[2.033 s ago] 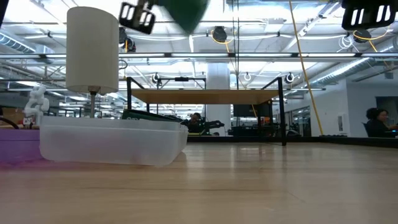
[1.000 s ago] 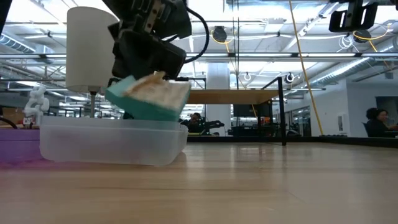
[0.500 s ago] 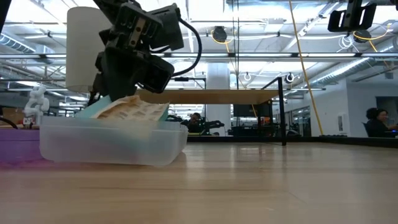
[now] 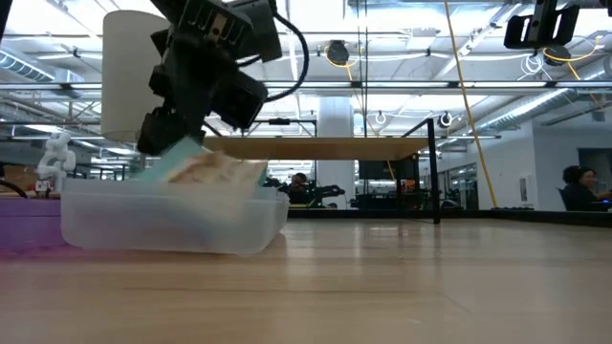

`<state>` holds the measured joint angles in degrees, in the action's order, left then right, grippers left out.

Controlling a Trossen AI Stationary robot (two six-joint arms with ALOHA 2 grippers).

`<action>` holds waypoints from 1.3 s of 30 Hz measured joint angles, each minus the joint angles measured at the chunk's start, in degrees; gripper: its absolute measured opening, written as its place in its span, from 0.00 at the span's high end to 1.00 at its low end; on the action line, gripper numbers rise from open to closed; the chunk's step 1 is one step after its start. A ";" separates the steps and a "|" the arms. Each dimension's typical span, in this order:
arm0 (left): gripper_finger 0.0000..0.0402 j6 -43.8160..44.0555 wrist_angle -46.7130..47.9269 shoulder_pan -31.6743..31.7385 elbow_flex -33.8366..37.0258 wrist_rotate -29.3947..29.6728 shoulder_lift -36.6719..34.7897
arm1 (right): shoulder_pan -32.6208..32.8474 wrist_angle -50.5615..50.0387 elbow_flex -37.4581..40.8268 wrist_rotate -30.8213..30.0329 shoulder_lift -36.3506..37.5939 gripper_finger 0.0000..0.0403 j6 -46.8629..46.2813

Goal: Pack school essentials
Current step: Put the light blue sticky notes into the violet supply box, then close the violet supply box

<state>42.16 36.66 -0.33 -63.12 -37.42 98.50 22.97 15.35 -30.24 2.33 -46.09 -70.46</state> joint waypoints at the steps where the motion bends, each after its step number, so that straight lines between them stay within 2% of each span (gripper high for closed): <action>1: 0.42 0.10 0.53 0.11 -0.14 0.01 -0.53 | -0.01 0.00 0.00 0.56 0.00 0.80 0.20; 6: 0.29 1.95 0.83 0.31 -0.51 0.99 -4.14 | -0.01 -0.22 0.00 0.92 0.00 0.80 1.36; 11: 0.30 5.00 0.19 0.30 -0.47 2.20 -7.68 | -0.01 -0.22 0.00 2.36 0.00 0.80 2.38; 15: 0.41 7.99 -2.16 0.15 -0.47 6.08 -13.18 | -0.01 -0.17 0.00 3.46 0.02 0.81 2.93; 19: 0.57 10.98 -5.28 -0.75 -0.49 15.35 -20.67 | -0.03 0.15 0.01 3.84 0.00 0.89 5.05; 23: 0.75 10.45 -7.62 -3.53 -0.49 25.89 -27.46 | -0.32 0.26 0.02 3.82 0.02 0.98 8.44; 28: 0.97 9.44 -8.15 -8.33 -0.53 33.43 -33.66 | -1.56 0.80 0.02 3.77 0.70 0.99 12.35; 31: 0.98 12.44 -6.48 -11.39 -0.55 38.39 -36.14 | -2.59 0.73 0.02 3.73 1.53 1.00 14.47; 34: 0.99 17.38 0.33 -14.23 -0.55 42.41 -37.16 | -3.94 1.12 0.02 3.71 2.25 1.00 14.60; 39: 0.98 31.81 13.08 -17.41 -0.40 43.20 -36.92 | -5.47 1.10 0.02 3.11 2.97 1.00 14.35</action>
<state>73.97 49.74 -17.75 -63.53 5.78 61.58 17.50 16.46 -30.22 5.44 -43.11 -56.10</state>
